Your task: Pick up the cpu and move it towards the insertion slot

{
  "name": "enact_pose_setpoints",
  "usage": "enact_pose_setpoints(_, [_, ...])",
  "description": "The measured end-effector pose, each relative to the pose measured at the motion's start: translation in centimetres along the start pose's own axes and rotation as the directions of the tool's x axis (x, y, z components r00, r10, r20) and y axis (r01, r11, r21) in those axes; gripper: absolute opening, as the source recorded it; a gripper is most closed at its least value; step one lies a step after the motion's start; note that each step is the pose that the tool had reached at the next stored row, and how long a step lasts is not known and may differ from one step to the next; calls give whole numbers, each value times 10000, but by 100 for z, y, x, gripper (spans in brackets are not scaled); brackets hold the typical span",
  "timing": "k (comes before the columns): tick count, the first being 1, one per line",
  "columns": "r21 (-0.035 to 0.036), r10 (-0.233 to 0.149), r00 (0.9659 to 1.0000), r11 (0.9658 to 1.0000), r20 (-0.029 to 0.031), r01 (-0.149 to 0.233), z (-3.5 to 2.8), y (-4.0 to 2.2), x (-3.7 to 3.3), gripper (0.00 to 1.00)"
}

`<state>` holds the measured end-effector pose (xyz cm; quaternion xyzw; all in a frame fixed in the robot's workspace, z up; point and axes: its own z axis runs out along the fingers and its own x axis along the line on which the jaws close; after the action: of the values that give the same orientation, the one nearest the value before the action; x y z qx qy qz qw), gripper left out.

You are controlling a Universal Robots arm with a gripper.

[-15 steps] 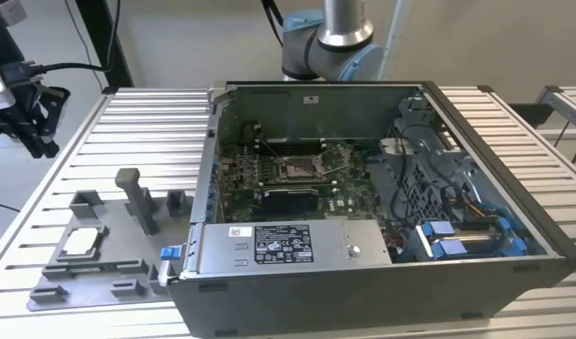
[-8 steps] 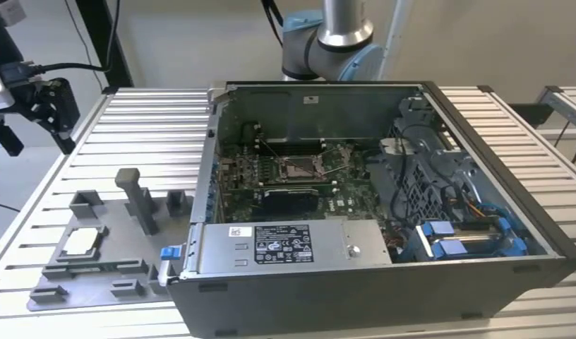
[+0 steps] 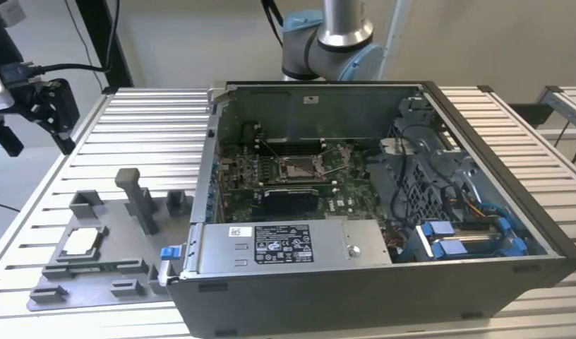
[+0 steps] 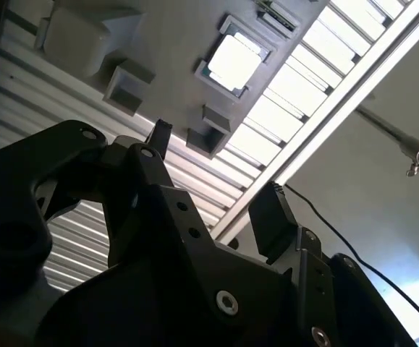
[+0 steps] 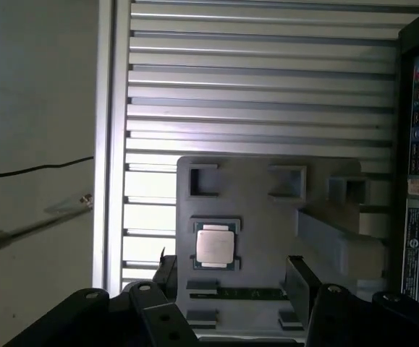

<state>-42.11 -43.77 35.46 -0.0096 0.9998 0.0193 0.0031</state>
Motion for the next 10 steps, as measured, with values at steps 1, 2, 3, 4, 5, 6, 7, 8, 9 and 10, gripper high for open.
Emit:
enact_pose_setpoints(1, [1, 0, 10000, 10000, -1, 0, 12, 0, 2, 100])
enact_pose_setpoints(2, [2, 0, 10000, 10000, -3, 0, 24, -1, 4, 100])
enact_pose_setpoints(3, [2, 0, 10000, 10000, -3, 0, 38, -1, 7, 100])
enact_pose_setpoints(4, [2, 0, 10000, 10000, -3, 0, 54, -2, 9, 100])
enact_pose_setpoints(5, [2, 0, 10000, 10000, -3, 0, 67, -3, 10, 100])
enact_pose_setpoints(6, [2, -1, 10000, 10000, -3, 1, 83, -3, 10, 100])
enact_pose_setpoints(7, [2, 0, 10000, 10000, -2, 0, 98, -4, 10, 100])
enact_pose_setpoints(8, [2, 0, 10000, 10000, -3, 0, 113, -4, 10, 100])
enact_pose_setpoints(9, [2, 0, 10000, 10000, -2, 0, 126, -4, 11, 100])
enact_pose_setpoints(10, [2, 0, 10000, 10000, -5, 0, 134, -5, 11, 100])
